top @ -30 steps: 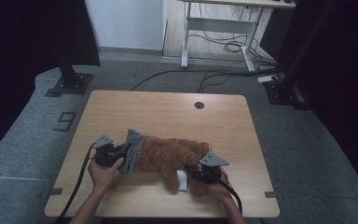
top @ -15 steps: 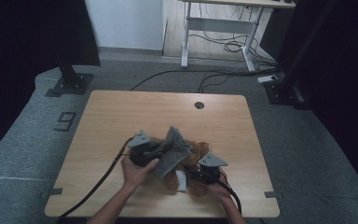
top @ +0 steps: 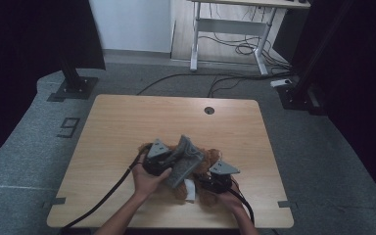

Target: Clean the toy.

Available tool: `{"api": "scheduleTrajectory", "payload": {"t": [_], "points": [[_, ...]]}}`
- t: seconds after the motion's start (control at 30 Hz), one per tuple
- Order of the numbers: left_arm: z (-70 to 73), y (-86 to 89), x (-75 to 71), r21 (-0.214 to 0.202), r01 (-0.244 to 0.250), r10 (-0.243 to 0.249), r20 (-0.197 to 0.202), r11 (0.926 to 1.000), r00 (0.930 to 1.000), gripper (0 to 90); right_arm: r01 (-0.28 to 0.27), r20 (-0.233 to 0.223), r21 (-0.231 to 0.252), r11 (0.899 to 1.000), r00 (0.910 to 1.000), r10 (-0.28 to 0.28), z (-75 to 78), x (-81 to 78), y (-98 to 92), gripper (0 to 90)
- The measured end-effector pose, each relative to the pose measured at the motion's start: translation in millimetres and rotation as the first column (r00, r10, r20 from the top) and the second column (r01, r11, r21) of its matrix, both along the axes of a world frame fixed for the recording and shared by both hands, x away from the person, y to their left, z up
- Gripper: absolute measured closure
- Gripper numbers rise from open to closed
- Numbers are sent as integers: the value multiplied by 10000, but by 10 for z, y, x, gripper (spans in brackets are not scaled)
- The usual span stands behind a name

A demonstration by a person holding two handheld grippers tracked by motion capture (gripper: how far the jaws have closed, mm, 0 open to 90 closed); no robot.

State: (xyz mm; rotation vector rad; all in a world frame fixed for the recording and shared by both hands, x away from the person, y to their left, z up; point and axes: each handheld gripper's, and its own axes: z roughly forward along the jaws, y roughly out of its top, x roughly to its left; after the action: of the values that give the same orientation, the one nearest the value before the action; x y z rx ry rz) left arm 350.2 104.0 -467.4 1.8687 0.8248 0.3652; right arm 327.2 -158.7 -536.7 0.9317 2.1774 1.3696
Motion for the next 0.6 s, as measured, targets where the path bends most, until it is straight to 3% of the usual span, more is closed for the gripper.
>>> {"api": "scheduleTrajectory", "payload": {"t": [0.07,0.17,0.3,0.4,0.6], "points": [[-37,168,19,-666,-129,106,-349,9977,9993,779,-37,-33,82,10000,10000,37,-1,6,-1,489],[-46,297,-21,-916,-185,159,-298,9956,9994,779,-88,-50,120,9999,9999,88,-5,8,10,490],[-9,415,-66,-946,-371,362,-114,9948,9993,779,-78,-64,121,9999,9999,79,-9,7,11,491],[16,645,-82,-963,-876,880,5,9915,9961,779,-89,-66,130,9999,9999,90,-10,9,9,491],[-97,953,-77,-1067,-1656,1639,-246,9804,9862,778,-92,-69,143,9999,9999,93,-10,10,8,490]]}}
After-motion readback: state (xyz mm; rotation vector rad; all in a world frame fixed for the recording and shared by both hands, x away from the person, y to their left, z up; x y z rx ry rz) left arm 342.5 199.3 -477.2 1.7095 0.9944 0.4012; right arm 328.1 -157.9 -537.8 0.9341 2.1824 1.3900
